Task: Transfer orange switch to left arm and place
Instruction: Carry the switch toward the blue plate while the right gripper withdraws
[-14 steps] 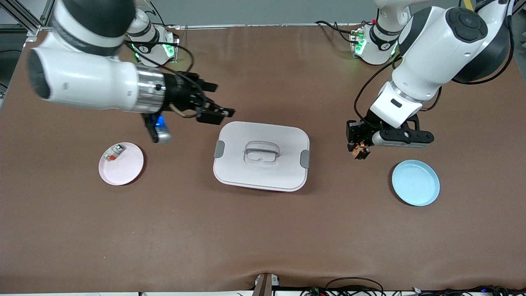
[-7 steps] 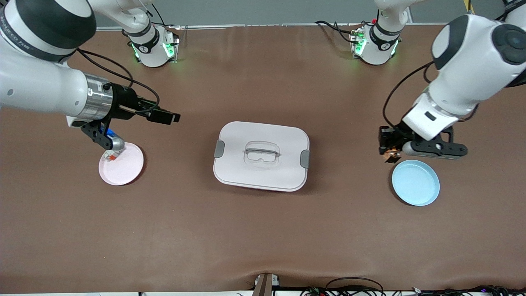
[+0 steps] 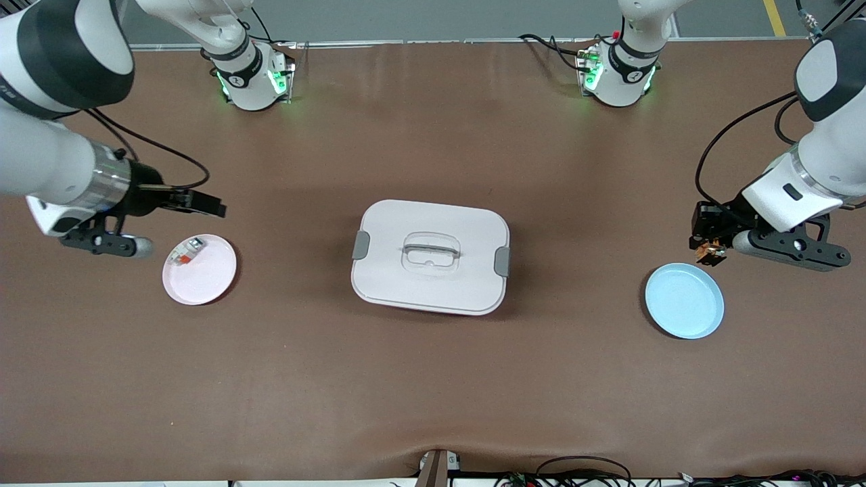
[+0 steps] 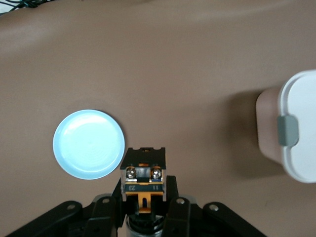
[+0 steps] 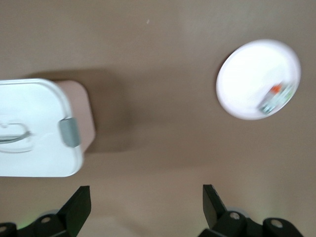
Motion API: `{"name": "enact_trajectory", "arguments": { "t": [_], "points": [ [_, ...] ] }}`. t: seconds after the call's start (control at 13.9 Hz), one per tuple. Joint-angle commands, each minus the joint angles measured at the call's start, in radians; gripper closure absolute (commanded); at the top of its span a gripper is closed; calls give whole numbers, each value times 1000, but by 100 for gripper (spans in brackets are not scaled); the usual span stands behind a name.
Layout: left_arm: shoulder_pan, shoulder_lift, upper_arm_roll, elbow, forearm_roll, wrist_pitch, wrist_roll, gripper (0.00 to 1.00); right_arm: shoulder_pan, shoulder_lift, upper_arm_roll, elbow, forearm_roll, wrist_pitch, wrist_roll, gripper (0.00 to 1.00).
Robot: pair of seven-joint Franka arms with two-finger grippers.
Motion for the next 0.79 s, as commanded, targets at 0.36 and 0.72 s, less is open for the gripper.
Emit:
{"name": "enact_trajectory", "arguments": {
  "t": [0.36, 0.72],
  "points": [
    [19, 32, -7, -40, 89, -46, 207, 100, -124, -49, 17, -19, -128, 55, -203, 0],
    [22, 30, -7, -44, 150, -46, 312, 100, -124, -46, 15, 37, -157, 46, -202, 0]
  ]
}}
